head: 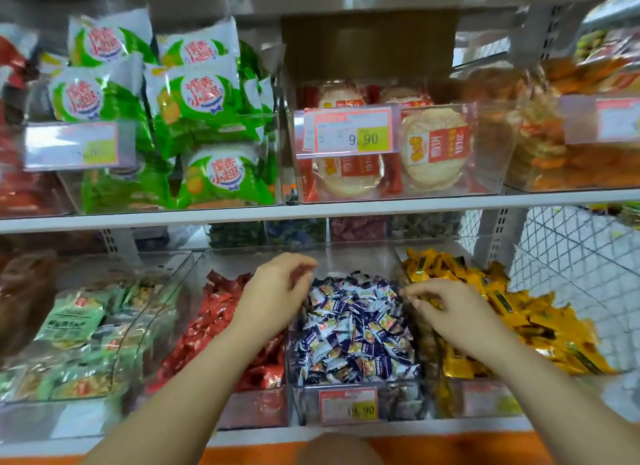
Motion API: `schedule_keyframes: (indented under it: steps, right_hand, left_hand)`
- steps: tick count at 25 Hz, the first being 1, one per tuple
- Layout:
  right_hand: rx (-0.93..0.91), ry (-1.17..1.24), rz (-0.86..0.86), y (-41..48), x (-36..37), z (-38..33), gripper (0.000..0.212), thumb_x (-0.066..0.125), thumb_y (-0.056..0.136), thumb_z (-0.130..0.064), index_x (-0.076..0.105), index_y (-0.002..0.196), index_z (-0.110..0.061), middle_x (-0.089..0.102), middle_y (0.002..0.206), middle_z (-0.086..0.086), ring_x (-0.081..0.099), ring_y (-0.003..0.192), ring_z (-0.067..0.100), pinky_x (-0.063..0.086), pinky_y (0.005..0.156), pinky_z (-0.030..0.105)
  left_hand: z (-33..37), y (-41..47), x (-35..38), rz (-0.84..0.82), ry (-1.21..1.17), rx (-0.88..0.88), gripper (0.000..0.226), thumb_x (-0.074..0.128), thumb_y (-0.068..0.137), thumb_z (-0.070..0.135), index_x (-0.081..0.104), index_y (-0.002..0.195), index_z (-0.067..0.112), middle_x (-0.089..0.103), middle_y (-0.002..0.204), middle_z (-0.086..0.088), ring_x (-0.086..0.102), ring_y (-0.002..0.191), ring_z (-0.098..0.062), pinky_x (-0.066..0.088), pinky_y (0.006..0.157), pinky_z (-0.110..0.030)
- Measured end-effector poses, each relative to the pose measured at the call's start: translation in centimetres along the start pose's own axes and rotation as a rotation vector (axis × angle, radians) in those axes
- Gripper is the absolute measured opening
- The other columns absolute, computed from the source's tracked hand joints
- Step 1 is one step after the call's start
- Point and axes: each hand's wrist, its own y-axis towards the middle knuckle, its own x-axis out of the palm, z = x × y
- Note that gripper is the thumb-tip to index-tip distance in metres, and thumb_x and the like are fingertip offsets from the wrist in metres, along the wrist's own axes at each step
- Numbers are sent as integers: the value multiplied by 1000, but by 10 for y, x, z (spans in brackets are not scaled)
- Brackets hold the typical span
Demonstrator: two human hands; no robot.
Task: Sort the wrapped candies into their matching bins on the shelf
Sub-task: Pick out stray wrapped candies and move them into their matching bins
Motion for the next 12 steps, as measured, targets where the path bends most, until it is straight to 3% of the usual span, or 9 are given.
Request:
schedule_keyframes:
  steps: [3,8,12]
  right_hand:
    - [-16,33,101,-9,-18,19,22,57,90,-19,67,109,-26,62,119,-8,53,115,8,40,99,27]
    - [66,76,285,-21,-59,85,19,62,86,-14,71,101,-23,63,94,-14,58,92,3,34,74,5]
    - [163,142,423,-23,-83,136,18,63,85,-12,73,96,-22,63,87,-15,60,87,4,35,71,-2]
  left_hand:
    - [44,17,35,-90,-87,64,20,56,91,19,66,107,25,63,103,13,58,93,-3,46,85,-19]
    - [113,52,106,-216,-175,153,20,55,92,17,67,106,24,66,99,11,59,86,-2,44,76,-10]
    - [153,87,156,-300,-140,204,22,53,93,19,66,109,23,67,102,6,55,73,1,36,61,-5]
